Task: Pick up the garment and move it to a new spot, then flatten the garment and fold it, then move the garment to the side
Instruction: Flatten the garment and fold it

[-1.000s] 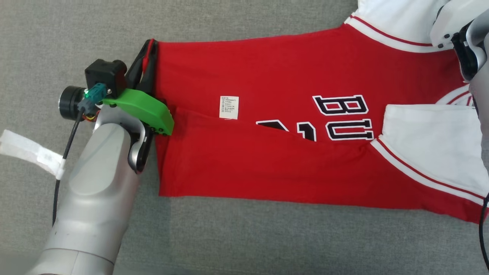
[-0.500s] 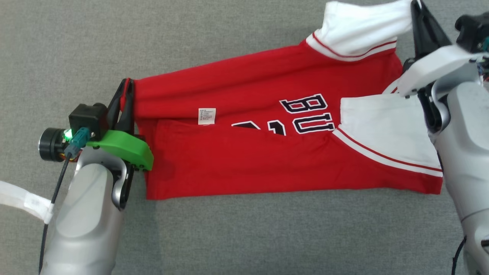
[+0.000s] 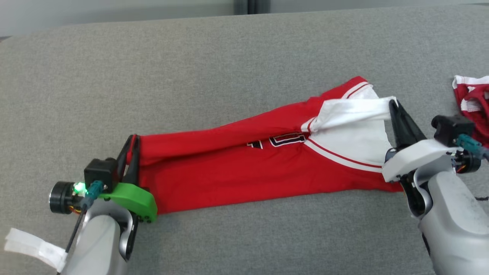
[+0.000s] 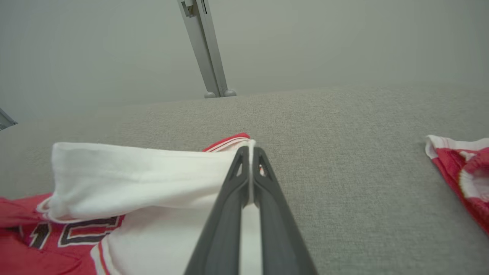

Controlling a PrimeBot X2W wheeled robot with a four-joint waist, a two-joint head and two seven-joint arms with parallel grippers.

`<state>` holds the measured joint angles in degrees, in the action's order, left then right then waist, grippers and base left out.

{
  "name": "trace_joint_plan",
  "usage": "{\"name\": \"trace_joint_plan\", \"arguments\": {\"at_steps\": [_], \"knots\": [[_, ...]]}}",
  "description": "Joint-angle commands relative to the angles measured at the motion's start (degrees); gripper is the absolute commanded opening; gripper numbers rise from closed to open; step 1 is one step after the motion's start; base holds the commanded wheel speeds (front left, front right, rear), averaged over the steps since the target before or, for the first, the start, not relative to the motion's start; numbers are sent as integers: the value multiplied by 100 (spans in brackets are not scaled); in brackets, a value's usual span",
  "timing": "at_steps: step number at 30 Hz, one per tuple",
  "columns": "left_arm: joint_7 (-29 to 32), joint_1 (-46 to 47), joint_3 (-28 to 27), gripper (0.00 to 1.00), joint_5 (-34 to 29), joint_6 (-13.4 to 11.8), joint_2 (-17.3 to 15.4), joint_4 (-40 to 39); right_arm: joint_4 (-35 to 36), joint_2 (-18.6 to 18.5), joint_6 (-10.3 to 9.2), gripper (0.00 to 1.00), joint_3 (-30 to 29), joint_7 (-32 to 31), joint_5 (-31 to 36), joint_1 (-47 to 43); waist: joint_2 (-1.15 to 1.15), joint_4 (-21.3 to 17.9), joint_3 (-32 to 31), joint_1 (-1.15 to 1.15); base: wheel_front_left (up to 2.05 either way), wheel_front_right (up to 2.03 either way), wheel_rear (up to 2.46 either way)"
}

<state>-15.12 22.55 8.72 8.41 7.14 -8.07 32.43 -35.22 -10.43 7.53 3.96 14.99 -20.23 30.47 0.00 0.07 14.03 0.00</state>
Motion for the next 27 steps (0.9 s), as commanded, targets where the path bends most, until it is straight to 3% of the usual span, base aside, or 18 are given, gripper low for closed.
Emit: {"name": "trace_joint_plan", "arguments": {"at_steps": [1, 7, 8, 9, 10, 11, 19, 23, 27], "knots": [[2, -189, 17, 0, -77, 36, 24, 12, 44, 6, -10, 0, -43, 23, -59, -203, 0, -83, -123, 0, 0, 0, 0], [3, -585, -9, 0, -113, 36, 104, 6, -31, 105, -10, 0, -101, 24, 20, -661, 0, -101, -209, 0, 0, 0, 0], [3, -636, -34, 0, -113, 37, 111, 10, -103, 121, -10, 12, -123, 24, 30, -719, 0, -103, -216, 0, 0, 0, 0], [3, -698, -79, 32, -90, 37, 127, 28, -182, 137, -10, 58, -126, 24, 42, -769, 0, -105, -223, 0, 0, 0, 0], [3, -743, -116, 44, -89, 33, 141, 34, -222, 145, -10, 100, -132, 24, 51, -776, 0, -107, -228, 0, 0, 0, 0], [3, -789, -165, 100, -98, 3, 168, 13, -264, 139, -10, 100, -137, 24, 74, -778, 0, -108, -236, 0, 0, 0, 0], [2, -1423, -638, 100, -141, -344, 399, -825, -57, 118, -10, 100, -247, 24, 263, -869, 0, -114, -338, 0, 0, 0, 0], [3, -1783, -576, 100, -233, -382, 483, -1313, 71, 116, -10, 100, -340, 24, 406, -826, 0, -71, -421, 0, 0, 0, 0], [3, -1931, -414, 100, -187, -391, 499, -1453, -245, 63, -10, 100, -325, 24, 537, -621, 0, 52, -444, 0, 0, 0, 0]]}}
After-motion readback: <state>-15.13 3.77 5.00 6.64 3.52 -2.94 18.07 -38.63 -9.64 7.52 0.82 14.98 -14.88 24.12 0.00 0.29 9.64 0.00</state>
